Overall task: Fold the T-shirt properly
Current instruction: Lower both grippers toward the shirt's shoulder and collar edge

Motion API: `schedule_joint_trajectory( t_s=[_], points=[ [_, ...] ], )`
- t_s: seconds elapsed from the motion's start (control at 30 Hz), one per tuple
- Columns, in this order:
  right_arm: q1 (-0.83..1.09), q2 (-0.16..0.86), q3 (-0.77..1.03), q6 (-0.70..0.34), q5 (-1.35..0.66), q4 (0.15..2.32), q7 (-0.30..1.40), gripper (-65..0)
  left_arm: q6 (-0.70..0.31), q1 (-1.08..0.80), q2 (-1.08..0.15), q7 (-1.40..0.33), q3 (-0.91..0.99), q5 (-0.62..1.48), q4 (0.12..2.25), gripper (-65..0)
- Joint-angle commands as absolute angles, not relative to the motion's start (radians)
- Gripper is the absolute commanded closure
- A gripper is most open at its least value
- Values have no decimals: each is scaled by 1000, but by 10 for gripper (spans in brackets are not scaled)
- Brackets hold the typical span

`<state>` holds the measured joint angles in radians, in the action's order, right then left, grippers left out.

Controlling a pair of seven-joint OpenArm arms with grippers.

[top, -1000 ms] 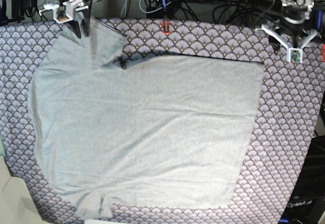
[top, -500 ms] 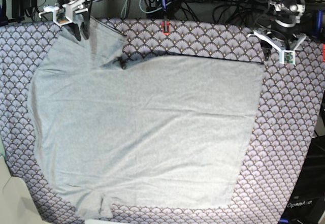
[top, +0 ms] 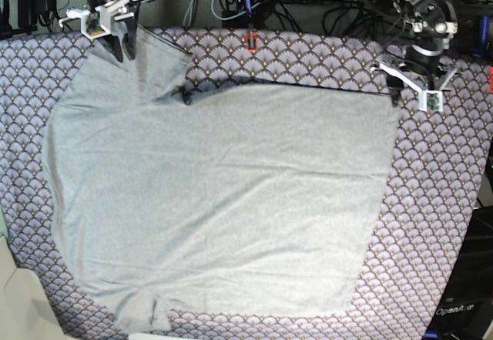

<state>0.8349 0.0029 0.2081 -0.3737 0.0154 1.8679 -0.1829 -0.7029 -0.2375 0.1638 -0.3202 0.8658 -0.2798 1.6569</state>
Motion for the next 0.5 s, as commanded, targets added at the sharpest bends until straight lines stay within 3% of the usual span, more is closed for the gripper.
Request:
schedule_joint_trajectory(
  t_s=[0.0,0.1,0.47],
  points=[
    [848,5,213,-384,5,1883,-208,-139,-698,-237,157,-302,866,-260,1670,-395],
    [848,5,214,-384,5,1883,-208,-139,-698,-225,157,-300,865,-265,1646,-434],
    [848,5,214,-384,5,1883,-208,-139,-698,-211,157,-300,829,-266,1561,-436]
  ],
)
